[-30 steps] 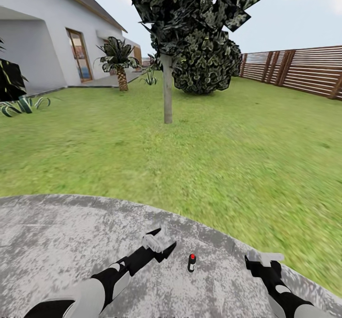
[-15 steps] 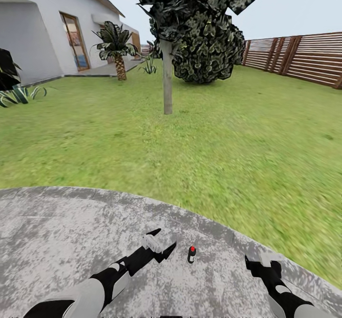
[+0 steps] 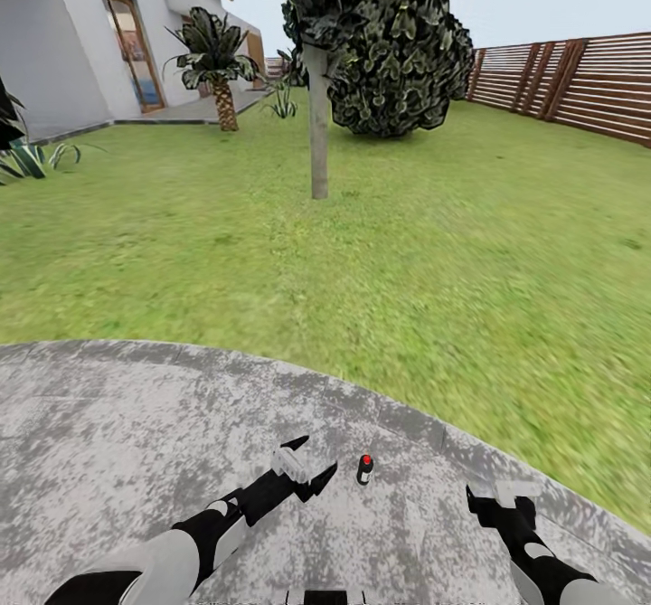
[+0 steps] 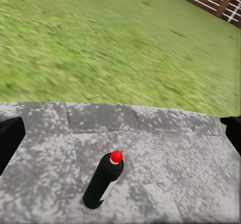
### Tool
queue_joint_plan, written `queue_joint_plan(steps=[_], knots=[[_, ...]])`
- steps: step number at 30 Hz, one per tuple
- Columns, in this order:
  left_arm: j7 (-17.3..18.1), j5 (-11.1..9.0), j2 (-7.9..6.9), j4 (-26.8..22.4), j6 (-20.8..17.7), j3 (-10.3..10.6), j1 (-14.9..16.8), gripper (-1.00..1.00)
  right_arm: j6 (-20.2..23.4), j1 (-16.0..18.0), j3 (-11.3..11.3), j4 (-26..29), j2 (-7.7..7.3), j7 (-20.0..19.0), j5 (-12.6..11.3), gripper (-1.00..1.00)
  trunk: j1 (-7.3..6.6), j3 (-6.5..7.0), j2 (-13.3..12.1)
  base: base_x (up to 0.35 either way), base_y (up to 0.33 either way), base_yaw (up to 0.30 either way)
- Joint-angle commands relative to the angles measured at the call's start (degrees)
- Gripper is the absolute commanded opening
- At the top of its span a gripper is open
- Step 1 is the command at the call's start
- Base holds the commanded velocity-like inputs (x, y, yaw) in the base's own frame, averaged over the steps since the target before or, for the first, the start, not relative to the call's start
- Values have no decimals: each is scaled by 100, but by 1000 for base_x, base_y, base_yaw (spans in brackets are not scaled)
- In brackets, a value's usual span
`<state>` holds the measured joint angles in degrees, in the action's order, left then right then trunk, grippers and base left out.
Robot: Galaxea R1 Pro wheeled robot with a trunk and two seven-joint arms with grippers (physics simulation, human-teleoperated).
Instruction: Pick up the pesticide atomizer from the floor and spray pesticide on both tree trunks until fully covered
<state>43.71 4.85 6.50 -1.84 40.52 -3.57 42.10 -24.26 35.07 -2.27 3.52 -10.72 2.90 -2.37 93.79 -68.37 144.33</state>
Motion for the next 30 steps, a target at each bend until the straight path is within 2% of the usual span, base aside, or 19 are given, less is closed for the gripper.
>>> queue_joint_plan(steps=[1, 24, 30], knots=[[9, -1, 0, 0, 0, -5, 0, 100, 0, 0, -1, 0, 0, 0, 0, 100, 2, -23, 2, 0, 0, 0], [32, -1, 0, 0, 0, -5, 0, 100, -9, 0, 8, -1, 9, 3, -26, 100, 62, -532, 33, 0, 0, 0], [29, -1, -4, 0, 2, -9, 0, 100, -9, 0, 10, -1, 7, 3, -26, 100, 62, -532, 33, 0, 0, 0]])
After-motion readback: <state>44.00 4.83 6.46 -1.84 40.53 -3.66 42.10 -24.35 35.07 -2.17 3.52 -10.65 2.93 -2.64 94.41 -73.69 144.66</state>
